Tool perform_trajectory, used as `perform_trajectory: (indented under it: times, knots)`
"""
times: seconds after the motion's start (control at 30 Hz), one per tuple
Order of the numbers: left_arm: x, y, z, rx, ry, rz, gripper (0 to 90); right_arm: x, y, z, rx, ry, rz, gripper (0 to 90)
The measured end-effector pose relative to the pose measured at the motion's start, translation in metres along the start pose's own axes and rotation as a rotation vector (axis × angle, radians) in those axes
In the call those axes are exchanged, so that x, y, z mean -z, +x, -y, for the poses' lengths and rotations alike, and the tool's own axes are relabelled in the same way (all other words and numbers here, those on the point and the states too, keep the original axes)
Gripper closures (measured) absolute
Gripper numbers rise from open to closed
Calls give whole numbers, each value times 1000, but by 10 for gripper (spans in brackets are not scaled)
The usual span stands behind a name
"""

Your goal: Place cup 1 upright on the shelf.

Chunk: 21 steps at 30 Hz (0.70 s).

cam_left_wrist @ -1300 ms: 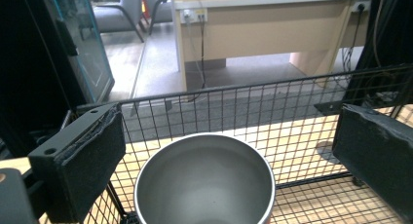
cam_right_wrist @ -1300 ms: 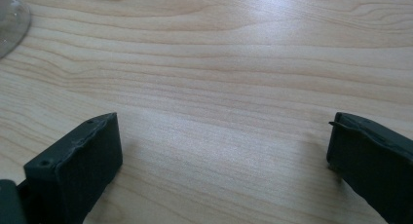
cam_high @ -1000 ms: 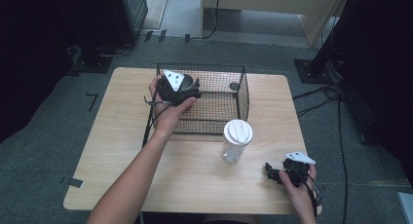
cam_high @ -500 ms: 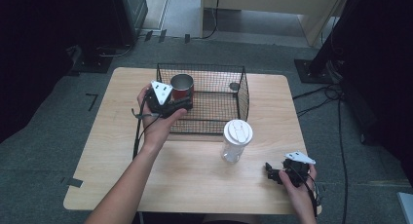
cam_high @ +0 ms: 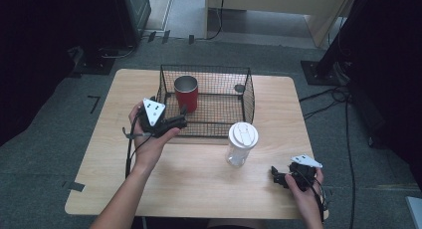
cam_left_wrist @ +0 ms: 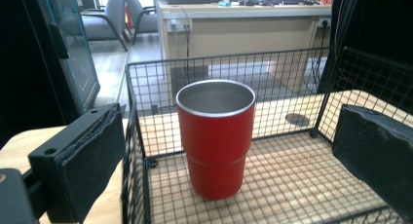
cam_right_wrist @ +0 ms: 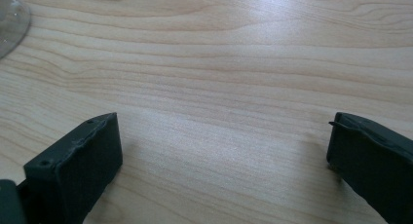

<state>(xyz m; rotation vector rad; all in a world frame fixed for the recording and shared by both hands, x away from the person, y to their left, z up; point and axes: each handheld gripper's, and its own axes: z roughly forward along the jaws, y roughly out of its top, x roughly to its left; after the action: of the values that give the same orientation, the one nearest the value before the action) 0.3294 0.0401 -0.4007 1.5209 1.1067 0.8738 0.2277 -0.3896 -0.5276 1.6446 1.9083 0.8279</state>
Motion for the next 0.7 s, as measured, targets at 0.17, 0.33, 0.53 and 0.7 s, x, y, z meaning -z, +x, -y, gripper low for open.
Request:
perform_trajectory:
  times: [0.17,0.33,0.53,0.7]
  knots:
    - [10,6,7,3,5,-2,0,0,0,0,0,0,0,0]
    - [19,13,17,-6,17,-6,0,0,0,0,-1,1,0,0]
    - [29,24,32,-3,43,-16,0,0,0,0,-1,0,0,0]
    - [37,35,45,19,70,-23,0,0,0,0,0,0,0,0]
